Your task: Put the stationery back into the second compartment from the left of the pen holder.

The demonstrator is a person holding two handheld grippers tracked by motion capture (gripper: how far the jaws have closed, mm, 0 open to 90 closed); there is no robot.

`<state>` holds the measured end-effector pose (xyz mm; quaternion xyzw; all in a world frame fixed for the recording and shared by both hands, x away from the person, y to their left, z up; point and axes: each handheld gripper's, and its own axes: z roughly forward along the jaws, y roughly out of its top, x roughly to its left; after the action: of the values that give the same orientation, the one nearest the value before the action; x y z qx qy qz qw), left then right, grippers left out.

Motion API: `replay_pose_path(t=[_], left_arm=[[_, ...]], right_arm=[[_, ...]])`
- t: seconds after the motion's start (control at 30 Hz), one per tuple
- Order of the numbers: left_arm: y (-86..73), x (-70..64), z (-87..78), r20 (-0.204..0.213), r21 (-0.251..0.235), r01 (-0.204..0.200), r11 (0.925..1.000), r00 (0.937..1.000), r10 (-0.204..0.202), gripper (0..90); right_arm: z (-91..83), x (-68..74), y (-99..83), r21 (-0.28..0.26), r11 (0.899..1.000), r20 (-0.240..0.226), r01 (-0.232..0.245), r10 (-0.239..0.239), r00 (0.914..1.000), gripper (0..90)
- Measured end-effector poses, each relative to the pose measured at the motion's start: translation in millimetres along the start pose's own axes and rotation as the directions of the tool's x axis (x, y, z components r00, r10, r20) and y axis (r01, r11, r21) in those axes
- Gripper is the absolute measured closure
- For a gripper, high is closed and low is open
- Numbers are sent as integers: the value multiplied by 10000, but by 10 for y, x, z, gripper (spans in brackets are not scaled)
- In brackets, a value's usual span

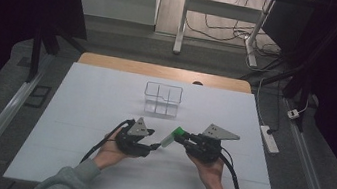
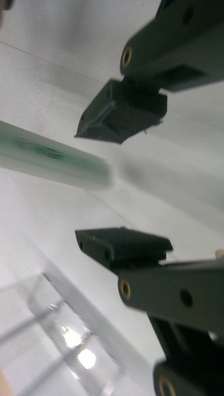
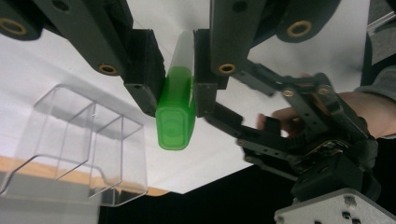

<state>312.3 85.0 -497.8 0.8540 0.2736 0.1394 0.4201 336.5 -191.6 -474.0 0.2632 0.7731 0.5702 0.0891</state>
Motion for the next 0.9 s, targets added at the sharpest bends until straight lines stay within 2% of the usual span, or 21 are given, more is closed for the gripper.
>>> replay_pose_path(t=[0.1,0.13,0.17,0.2,0.23,0.37,0.7,0.9], left_arm=[[-107,55,-137,-103,131,332,9994,9994,-330,386],[-107,55,-137,-103,131,332,9994,9994,-330,371],[-163,80,-235,-259,294,395,9988,9989,-387,350],[-163,80,-235,-259,294,395,9988,9989,-387,342],[-216,102,-343,-338,220,553,9982,9979,-545,337],[-350,150,-519,-546,319,714,9969,9961,-696,324],[-757,289,-779,-1251,650,1359,9886,9840,-1270,302],[-921,317,-877,-1539,756,1490,9859,9787,-1361,292]], right_arm=[[-42,-11,41,-186,9998,80,56,-54,10000,747],[-42,-11,41,-186,9998,80,56,-54,10000,747],[-64,-31,64,-215,9998,197,4,0,9998,747],[-70,-41,69,-188,9998,263,-17,22,9997,746],[-76,-55,73,-213,9998,330,-65,72,9994,747],[-83,-93,111,-316,9995,432,-89,102,9990,747],[-58,-135,256,-603,9982,577,4,31,9983,747],[-15,-159,364,-721,9974,627,-2,48,9980,747]])
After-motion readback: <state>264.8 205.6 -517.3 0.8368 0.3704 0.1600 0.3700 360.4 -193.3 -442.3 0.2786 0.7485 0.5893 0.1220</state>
